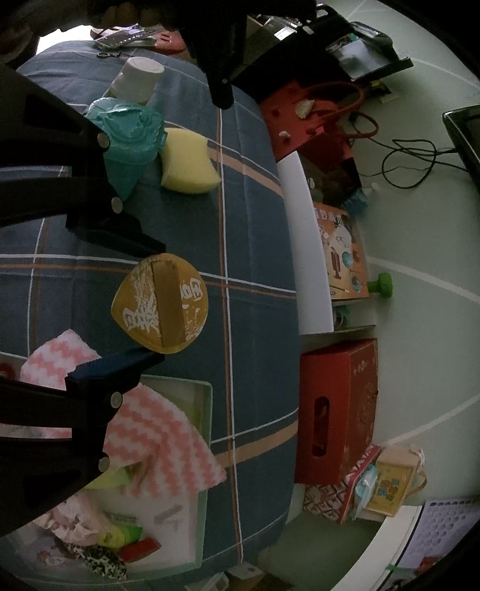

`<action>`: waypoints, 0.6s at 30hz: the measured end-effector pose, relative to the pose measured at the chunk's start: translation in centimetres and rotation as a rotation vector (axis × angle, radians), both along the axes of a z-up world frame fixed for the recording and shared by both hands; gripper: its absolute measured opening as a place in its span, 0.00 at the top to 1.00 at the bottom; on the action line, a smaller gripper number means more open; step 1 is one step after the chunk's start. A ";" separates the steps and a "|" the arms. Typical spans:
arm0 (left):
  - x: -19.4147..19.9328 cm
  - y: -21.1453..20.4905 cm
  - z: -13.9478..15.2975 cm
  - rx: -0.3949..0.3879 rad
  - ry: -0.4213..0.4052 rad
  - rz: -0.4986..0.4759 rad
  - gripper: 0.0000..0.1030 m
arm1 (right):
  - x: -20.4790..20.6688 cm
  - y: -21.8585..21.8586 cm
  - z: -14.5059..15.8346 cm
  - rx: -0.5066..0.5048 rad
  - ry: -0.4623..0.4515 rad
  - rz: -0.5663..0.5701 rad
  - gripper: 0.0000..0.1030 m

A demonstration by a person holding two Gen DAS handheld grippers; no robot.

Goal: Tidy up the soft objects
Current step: 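Grasp the yellow sponge with the left gripper while the right gripper holds the gold pouch, then carry the yellow sponge with the left gripper while the right gripper carries the gold pouch over the tray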

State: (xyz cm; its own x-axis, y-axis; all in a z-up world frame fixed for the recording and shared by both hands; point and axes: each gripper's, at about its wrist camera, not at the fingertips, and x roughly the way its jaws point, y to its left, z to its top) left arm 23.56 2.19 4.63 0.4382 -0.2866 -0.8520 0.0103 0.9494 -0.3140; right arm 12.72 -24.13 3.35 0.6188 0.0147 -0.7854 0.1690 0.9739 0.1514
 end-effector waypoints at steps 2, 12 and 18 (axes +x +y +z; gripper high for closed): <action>0.7 0.1 -1.1 -0.003 0.044 0.007 1.00 | -0.1 -0.1 0.0 0.003 -0.001 -0.002 0.49; 4.5 0.8 -5.5 0.121 0.203 0.019 0.41 | 0.0 -0.6 -0.2 0.013 0.004 -0.006 0.49; 6.2 0.8 -6.7 0.111 0.266 0.034 0.39 | 0.0 -0.6 -0.3 0.011 0.009 -0.009 0.49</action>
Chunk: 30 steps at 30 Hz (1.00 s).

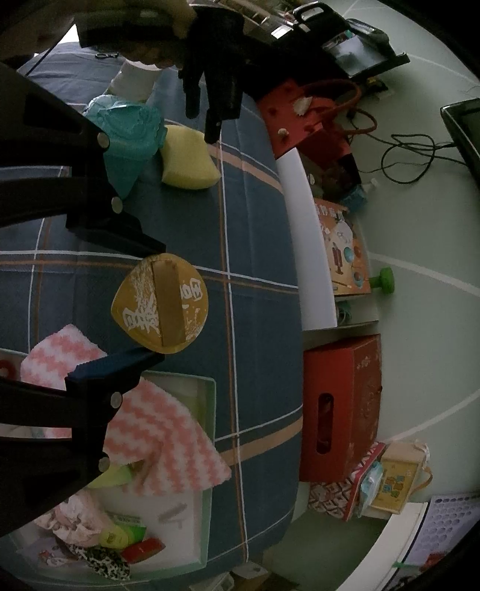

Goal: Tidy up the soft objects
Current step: 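Carry the yellow sponge with the left gripper while the right gripper carries the gold pouch over the tray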

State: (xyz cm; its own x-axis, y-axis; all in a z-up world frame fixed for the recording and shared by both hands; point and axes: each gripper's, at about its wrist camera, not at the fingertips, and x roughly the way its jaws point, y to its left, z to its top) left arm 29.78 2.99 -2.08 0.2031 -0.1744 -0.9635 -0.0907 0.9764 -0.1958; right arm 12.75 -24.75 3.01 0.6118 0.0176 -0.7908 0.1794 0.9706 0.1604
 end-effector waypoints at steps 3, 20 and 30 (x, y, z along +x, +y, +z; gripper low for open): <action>0.4 -0.3 -0.9 0.007 0.023 -0.008 0.44 | 0.1 0.0 -0.1 0.001 0.002 0.001 0.49; -1.9 1.6 0.2 -0.150 -0.037 0.027 0.88 | 0.0 0.0 0.1 -0.001 -0.003 -0.001 0.49; -5.7 -0.2 7.2 -0.278 -0.204 -0.048 0.88 | -1.3 -1.6 1.2 -0.005 -0.024 -0.035 0.49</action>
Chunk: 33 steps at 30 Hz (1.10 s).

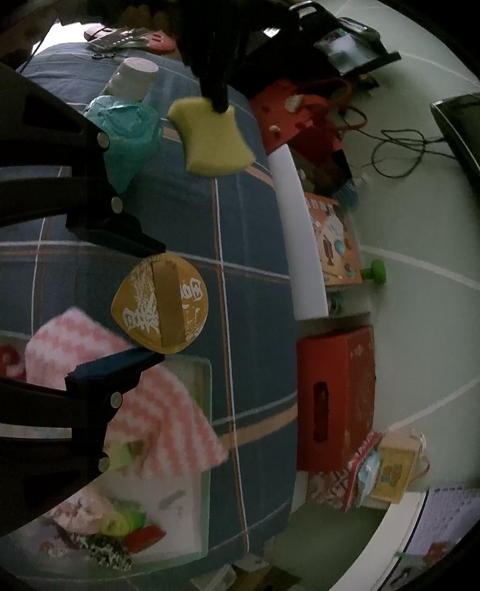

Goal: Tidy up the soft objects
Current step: 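Carry the yellow sponge with the left gripper while the right gripper carries the gold pouch over the tray, then open the left gripper releasing the sponge while the right gripper releases the gold pouch into the tray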

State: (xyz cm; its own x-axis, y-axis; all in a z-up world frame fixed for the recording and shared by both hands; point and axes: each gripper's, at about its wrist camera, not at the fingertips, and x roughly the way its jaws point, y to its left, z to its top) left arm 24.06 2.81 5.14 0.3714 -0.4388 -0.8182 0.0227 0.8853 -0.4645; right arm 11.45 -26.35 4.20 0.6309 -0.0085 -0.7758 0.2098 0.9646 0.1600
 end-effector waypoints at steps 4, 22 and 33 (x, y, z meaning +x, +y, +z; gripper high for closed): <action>-2.2 -4.0 2.1 -0.044 -0.064 -0.088 0.88 | -1.6 -2.2 0.8 -0.024 -0.011 -0.073 0.49; -12.1 -19.6 -4.3 -0.063 0.048 -0.442 0.88 | -9.7 -11.1 -1.0 0.007 0.070 -0.275 0.49; -14.1 -20.1 -6.1 -0.001 0.066 -0.458 0.76 | -11.1 -11.4 -3.3 0.037 0.140 -0.290 0.45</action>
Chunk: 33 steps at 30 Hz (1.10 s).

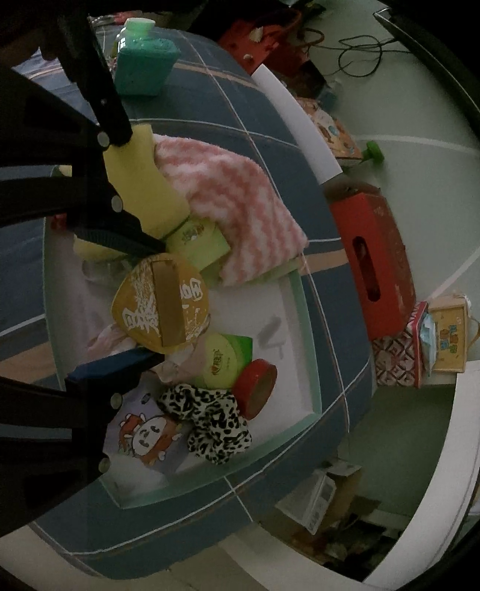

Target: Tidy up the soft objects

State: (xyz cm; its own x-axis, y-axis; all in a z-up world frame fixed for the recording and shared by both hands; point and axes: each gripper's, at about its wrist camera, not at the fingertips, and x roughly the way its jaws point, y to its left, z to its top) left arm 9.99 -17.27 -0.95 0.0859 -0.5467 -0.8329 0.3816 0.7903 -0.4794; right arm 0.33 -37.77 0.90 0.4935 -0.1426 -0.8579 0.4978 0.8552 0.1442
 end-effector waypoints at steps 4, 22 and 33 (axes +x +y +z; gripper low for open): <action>-0.6 1.8 0.5 0.004 -0.026 0.039 0.40 | -0.1 0.3 0.4 -0.017 -0.002 -0.005 0.30; -4.4 9.3 -0.1 0.261 -0.259 0.179 0.12 | -2.7 6.2 0.7 -0.070 -0.009 0.075 0.00; -5.5 9.8 -0.2 0.337 -0.302 0.186 0.12 | -2.5 8.2 0.5 -0.081 -0.001 0.130 0.00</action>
State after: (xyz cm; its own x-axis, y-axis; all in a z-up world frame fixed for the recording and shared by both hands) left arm 4.50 -7.50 -1.11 0.4220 -0.2034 -0.8835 0.3015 0.9505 -0.0748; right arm -2.18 -29.57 1.42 0.5133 -0.1466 -0.8456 0.3823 0.9212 0.0723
